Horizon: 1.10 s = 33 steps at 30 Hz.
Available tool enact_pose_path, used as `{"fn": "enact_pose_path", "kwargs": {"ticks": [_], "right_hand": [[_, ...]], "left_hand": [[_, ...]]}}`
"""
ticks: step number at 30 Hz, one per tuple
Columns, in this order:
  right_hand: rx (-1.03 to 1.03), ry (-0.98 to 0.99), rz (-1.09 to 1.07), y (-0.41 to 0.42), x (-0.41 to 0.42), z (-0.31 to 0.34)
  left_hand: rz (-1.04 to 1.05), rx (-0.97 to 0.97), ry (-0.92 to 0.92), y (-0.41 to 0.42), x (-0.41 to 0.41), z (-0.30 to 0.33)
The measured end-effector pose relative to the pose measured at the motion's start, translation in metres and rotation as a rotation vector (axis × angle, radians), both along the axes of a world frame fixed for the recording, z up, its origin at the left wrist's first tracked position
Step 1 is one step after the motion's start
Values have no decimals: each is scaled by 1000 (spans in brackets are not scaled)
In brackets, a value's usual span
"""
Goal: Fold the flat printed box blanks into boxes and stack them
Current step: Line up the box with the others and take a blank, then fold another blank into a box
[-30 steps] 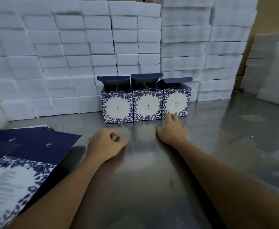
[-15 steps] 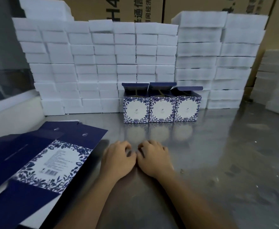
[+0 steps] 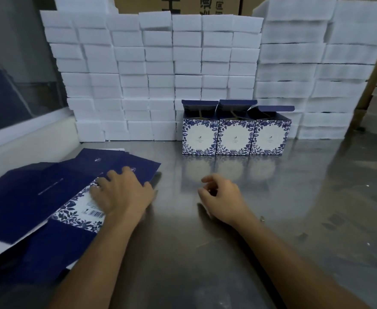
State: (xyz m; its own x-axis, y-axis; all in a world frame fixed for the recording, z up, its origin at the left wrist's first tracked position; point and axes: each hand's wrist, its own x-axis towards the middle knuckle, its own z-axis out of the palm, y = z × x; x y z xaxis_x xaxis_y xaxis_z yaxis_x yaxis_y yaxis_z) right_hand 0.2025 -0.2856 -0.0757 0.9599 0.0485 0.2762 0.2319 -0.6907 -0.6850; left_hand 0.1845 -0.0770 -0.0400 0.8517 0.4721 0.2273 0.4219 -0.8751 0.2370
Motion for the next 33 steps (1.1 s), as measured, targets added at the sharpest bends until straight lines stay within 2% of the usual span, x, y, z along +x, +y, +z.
{"fn": "enact_pose_path", "kwargs": {"ticks": [3,11,13,17,22,28,30,33], "right_hand": [[25,-6,5,0,0,-1],[50,1,1,-2,3,-3],[62,6,0,-2,3,-3],[104,10,-9,-3,3,-2],[142,8,0,-3,3,-4],[184,1,10,-2,2,-2],[253,-22,35,-1,0,0],[613,30,188,4,-6,10]], "left_hand": [[-38,24,109,2,4,-7],[-47,23,41,-6,6,-12],[-55,15,-9,-8,4,-12],[-73,-63,-236,-9,1,-5],[-120,-10,-189,-15,-3,-9],[-194,131,-376,-18,-5,-11],[-237,205,-526,-22,-7,-9],[-347,295,-712,-36,-13,-7]]}}
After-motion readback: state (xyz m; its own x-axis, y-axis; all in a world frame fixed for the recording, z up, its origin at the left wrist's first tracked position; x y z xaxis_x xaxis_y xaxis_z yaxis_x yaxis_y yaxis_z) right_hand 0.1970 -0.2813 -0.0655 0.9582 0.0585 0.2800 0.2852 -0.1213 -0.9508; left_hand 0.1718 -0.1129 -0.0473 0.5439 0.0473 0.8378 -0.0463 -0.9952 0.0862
